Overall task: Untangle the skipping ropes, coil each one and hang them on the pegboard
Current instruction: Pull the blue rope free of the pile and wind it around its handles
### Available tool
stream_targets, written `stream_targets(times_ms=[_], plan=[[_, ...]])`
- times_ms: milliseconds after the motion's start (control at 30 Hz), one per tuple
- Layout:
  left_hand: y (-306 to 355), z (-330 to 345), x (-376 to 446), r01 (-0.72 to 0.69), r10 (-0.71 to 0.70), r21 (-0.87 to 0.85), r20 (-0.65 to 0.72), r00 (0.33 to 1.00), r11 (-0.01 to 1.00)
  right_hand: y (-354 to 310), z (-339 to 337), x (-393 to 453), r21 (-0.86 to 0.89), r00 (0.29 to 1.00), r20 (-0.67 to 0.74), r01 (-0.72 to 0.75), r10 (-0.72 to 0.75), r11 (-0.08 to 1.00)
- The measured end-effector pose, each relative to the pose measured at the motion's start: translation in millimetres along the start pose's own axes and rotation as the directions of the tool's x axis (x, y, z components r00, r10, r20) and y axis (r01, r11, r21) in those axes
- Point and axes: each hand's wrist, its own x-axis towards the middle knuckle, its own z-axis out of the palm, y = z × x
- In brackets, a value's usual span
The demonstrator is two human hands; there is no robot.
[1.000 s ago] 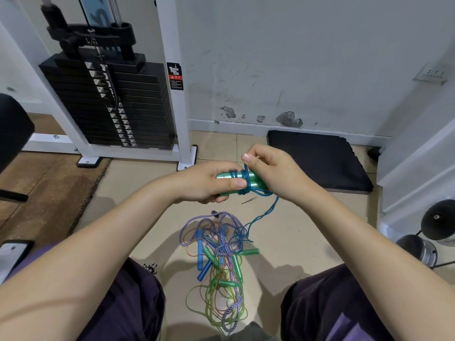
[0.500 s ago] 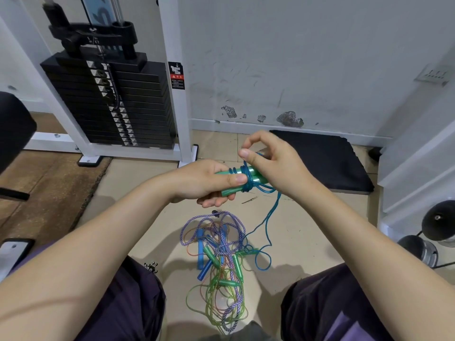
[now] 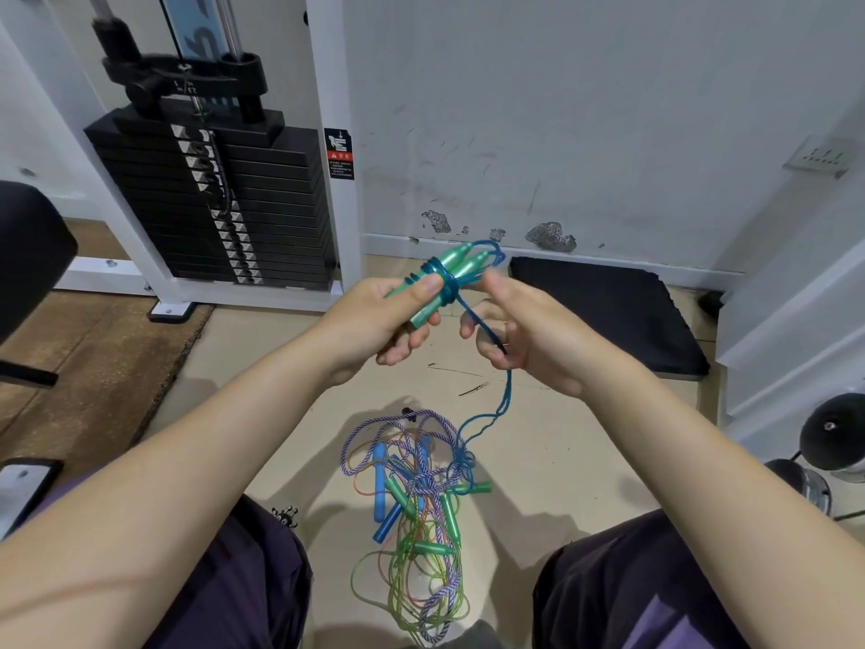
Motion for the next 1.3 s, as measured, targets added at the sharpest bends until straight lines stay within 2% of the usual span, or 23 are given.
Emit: stream_targets(times_ms=[167,267,367,433,500,667,800,933,1067,1300], plan=[[0,-5,5,-0.012,-0.007,-0.070,-0.272,0.962,0.997,10,19,0,-0.189,0.996,-0.085,0.022,-0.039,0.982],[-1,-11,7,0.023,-0.017,0.014,-0.343,0.939,1.000,8,24,-1,-0.366,0.989,-0.108,0.056,-0.102,0.929],[-5,-9,5,0.087,-0.019,0.277,-0.239,0.971,0.957,5,23,-2,-0.548,0.955,-0.144,0.141,-0.259,0.825],[-6,-8,1,0.108,-0.094,0.398,-0.055,0.994,0.911,3,16,-2,-0.659,0.916,-0.149,0.189,-0.372,0.728],[-5,-6,-2,0.103,-0.169,0.435,0.114,0.979,0.894,1,8,-2,-0.705,0.895,-0.140,0.211,-0.424,0.678],[2,-8,-7,0.066,-0.248,0.549,0.264,0.932,0.833,3,2,0,-0.712,0.916,-0.050,0.248,-0.399,0.658],[5,-5,-10,0.071,-0.285,0.514,0.351,0.892,0.855,6,-2,2,-0.600,0.955,-0.066,0.193,-0.288,0.776],[6,0,-12,0.040,-0.226,0.465,0.352,0.908,0.885,8,-10,1,-0.426,0.985,-0.037,0.137,-0.168,0.894],[5,5,-11,0.084,-0.236,0.418,0.325,0.916,0.905,8,-10,1,-0.418,0.974,-0.008,0.202,-0.226,0.886],[4,1,-11,0.052,-0.192,0.346,0.382,0.904,0.937,7,-10,-1,-0.358,0.985,0.008,0.165,-0.174,0.919]])
